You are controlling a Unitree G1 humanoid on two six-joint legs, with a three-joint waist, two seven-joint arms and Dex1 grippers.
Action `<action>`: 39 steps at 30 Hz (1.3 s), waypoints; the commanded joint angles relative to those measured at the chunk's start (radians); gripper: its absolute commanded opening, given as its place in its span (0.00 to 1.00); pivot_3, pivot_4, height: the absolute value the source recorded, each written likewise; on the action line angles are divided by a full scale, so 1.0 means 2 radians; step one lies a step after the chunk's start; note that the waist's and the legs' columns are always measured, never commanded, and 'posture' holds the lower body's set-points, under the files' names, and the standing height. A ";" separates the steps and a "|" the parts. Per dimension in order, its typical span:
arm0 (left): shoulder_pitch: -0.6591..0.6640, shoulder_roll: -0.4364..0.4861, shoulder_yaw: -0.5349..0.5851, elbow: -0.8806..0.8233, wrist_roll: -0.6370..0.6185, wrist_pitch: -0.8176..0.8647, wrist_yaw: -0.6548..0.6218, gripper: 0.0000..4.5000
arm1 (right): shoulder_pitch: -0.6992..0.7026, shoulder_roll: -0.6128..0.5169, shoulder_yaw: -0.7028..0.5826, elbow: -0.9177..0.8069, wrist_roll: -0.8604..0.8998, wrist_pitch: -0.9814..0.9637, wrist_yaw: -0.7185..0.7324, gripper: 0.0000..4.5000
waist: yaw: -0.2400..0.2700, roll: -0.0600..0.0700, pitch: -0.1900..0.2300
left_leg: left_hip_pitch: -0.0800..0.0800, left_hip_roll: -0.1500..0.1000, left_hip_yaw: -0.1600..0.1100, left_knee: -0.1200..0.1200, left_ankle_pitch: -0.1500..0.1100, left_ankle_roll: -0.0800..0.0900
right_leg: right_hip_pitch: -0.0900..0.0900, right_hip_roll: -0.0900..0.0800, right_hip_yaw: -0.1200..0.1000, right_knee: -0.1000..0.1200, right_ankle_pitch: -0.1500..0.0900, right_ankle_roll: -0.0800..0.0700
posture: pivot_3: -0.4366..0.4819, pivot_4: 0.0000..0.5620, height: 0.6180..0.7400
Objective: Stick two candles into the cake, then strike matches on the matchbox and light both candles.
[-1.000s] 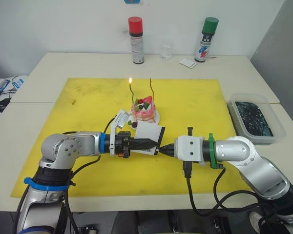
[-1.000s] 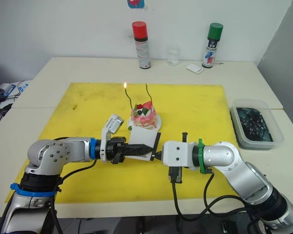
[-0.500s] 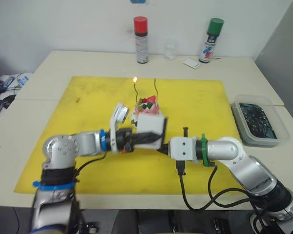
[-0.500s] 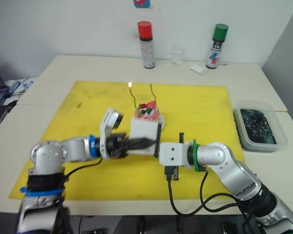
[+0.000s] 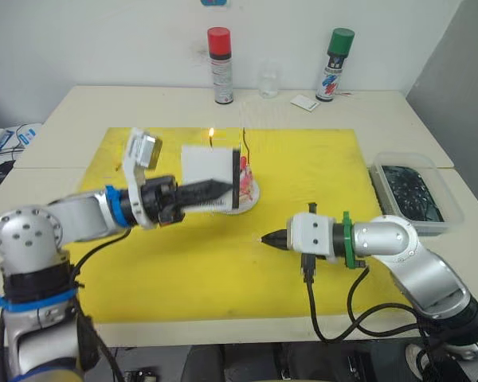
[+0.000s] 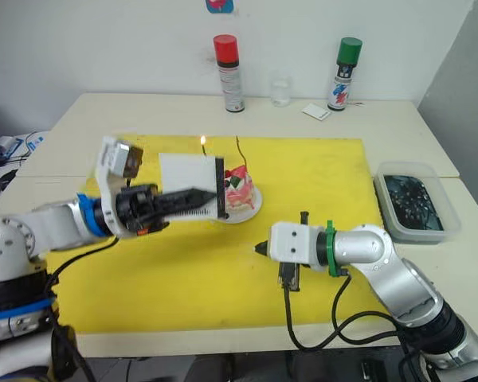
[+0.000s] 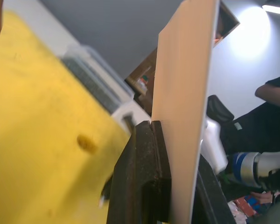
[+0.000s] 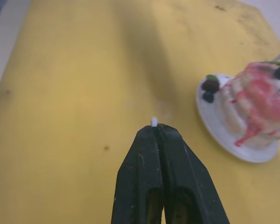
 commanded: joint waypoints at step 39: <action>0.132 0.019 -0.087 -0.057 0.161 -0.079 -0.143 0.00 | -0.246 0.111 -0.024 0.300 -0.112 -0.201 -0.091 0.01 | 0.002 0.000 0.000 | 0.000 0.000 0.002 -0.001 0.000 0.000 | -0.001 0.000 0.001 0.000 0.001 -0.003 | 0.48 0.27 1.00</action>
